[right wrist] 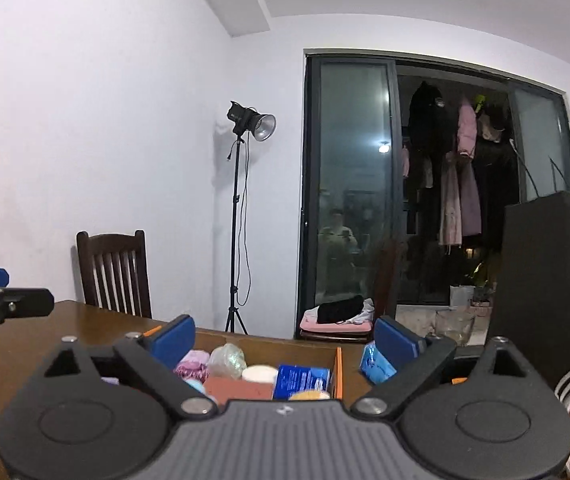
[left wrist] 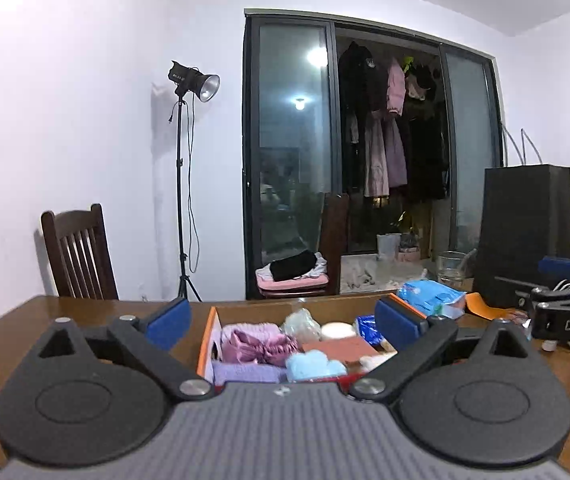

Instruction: Organize soft objects

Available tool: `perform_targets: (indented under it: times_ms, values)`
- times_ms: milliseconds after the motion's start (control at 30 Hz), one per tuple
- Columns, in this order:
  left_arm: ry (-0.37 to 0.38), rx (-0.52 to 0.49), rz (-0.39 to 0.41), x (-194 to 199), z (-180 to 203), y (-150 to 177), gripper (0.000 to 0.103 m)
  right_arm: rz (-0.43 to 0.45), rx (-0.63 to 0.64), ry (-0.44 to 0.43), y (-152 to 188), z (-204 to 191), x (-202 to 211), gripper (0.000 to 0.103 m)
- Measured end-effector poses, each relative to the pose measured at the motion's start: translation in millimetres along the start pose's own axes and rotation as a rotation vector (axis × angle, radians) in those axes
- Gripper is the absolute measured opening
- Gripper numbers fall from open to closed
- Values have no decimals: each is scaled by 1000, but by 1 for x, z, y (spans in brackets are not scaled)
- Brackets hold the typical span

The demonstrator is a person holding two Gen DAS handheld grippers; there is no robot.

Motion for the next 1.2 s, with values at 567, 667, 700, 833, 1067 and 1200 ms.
perform_targets:
  times_ms: [567, 667, 700, 833, 1067, 1200]
  values:
    - [-5, 46, 42, 136, -31, 58, 103, -12, -118, 31, 56, -37, 123, 101]
    - [-18, 80, 7, 166, -35, 79, 103, -36, -136, 25, 68, -48, 156, 102]
    - [-9, 102, -17, 178, -35, 88, 103, -40, -130, 14, 72, -53, 167, 103]
    - [49, 93, -71, 210, -29, 112, 103, -55, -145, 18, 95, -72, 211, 103]
    - [18, 50, -55, 219, -27, 114, 103, -59, -175, -9, 109, -93, 237, 103]
    - [16, 48, -49, 219, -28, 110, 103, -79, -182, -2, 114, -95, 233, 103]
Point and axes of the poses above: each gripper's, at about its wrist camera, not at the fingertips, and x roughly against the way its jaws point, z to its right, y to its underside, the point moved 5 cm from there along -x, roughly the way its jaws point, and after that the axes turned 5 degrees about -y, right-handed, at the moved point
